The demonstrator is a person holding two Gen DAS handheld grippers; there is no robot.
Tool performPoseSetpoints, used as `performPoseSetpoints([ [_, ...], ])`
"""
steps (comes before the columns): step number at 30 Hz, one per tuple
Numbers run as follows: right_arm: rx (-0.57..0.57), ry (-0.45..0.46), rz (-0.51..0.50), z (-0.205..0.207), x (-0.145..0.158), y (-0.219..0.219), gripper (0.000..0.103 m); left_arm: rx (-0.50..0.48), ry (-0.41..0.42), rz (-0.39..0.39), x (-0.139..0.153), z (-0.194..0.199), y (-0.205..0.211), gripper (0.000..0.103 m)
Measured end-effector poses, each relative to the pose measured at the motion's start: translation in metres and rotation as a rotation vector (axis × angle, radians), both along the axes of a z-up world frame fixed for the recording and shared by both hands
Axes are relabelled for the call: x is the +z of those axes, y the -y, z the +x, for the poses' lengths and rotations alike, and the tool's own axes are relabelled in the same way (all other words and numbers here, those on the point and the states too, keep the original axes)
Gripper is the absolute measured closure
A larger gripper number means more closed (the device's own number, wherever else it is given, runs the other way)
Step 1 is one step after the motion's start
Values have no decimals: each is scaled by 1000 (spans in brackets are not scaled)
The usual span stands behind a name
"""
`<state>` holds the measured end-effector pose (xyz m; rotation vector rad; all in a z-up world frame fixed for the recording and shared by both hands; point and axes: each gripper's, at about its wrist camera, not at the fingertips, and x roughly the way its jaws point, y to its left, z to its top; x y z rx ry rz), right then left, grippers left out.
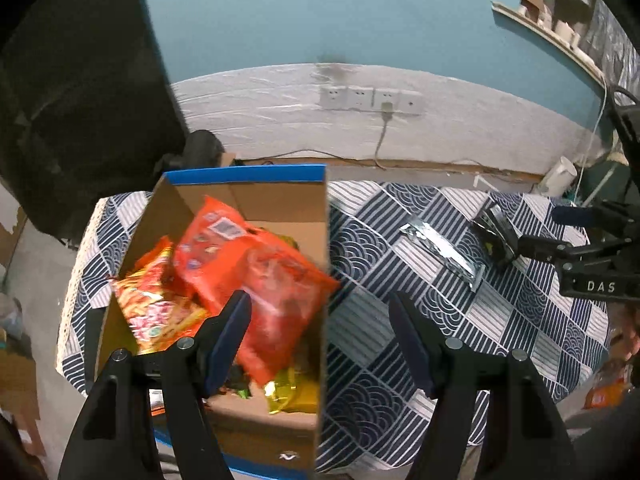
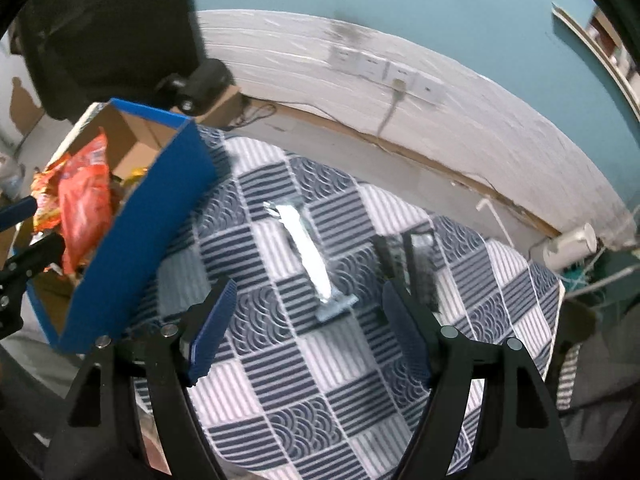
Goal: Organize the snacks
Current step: 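Move both open grippers toward the silver bar and black bag on the table, then grasp the silver bar with the left gripper while the right grasps the black bag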
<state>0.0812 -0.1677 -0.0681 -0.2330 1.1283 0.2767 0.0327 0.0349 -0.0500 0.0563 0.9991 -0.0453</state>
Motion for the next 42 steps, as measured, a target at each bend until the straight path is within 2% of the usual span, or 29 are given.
performPoseSetpoints([
  [5, -27, -20, -17, 7, -7, 26, 28, -14, -25, -3, -10, 6, 21, 30],
  [12, -64, -63, 12, 32, -21, 59, 27, -34, -65, 23, -31, 25, 50, 30],
  [17, -55, -116, 19, 53, -46, 73, 27, -60, -93, 38, -45, 45, 72, 30],
  [22, -48, -159, -27, 75, -75, 86, 27, -61, -154, 49, -69, 68, 83, 30],
  [27, -62, -190, 2, 94, -102, 92, 27, -49, -213, 53, -97, 93, 93, 30],
  [35, -85, -207, -30, 109, -132, 98, 27, -22, -256, -21, -117, 119, 107, 30],
  [42, -94, -230, 31, 113, -149, 107, 27, 23, -256, -73, -123, 134, 118, 30],
])
